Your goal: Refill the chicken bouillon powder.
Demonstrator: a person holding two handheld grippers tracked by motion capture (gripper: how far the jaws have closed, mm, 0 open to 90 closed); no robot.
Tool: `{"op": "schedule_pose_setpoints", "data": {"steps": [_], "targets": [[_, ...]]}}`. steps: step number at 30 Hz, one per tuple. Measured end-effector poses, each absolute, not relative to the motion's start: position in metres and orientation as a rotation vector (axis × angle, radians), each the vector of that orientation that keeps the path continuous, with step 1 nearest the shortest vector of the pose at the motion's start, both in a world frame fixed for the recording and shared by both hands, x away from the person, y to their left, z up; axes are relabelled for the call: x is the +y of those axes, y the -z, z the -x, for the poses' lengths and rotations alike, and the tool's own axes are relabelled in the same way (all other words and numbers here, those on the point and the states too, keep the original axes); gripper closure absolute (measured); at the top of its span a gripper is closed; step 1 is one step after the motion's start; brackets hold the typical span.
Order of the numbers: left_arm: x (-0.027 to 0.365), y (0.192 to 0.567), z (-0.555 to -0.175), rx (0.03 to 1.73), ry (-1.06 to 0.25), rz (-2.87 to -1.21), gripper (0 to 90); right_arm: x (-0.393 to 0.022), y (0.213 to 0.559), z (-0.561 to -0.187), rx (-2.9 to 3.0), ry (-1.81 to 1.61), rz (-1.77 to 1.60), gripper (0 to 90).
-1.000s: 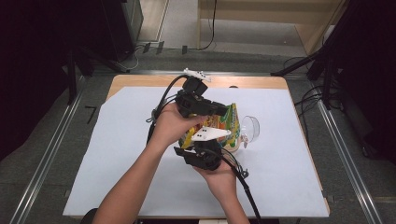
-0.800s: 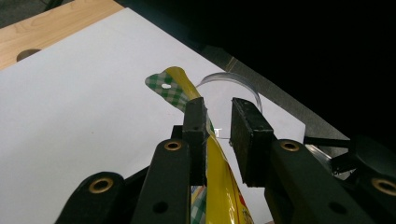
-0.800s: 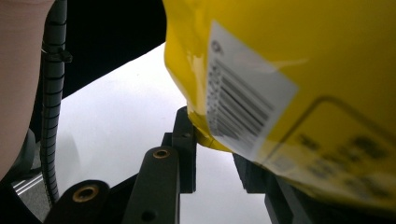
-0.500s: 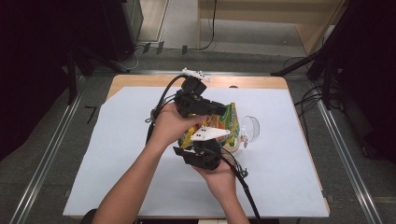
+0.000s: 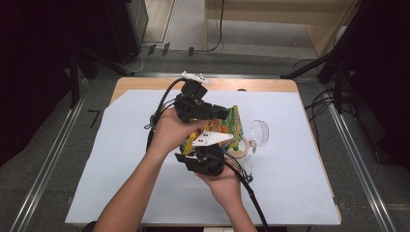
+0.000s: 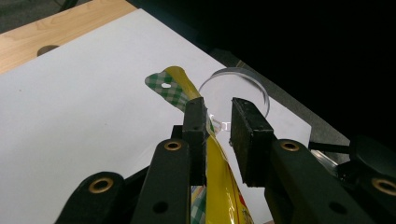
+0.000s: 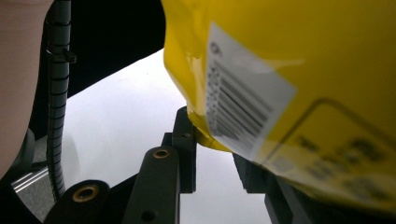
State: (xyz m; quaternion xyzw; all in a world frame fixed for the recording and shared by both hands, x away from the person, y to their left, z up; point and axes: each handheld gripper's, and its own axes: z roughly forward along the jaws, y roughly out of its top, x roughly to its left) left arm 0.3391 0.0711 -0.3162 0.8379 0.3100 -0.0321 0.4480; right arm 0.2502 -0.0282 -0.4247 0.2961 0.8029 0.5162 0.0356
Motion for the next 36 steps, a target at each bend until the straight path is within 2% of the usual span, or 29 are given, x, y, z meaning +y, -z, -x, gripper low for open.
{"op": "schedule_pose_setpoints", "data": {"steps": [36], "targets": [[0.0734,0.3191,-0.3366,0.784,0.053,-2.074,76.9,-0.0236,0.4269,-0.2496,2.482,-1.612,-0.917,73.5]]}}
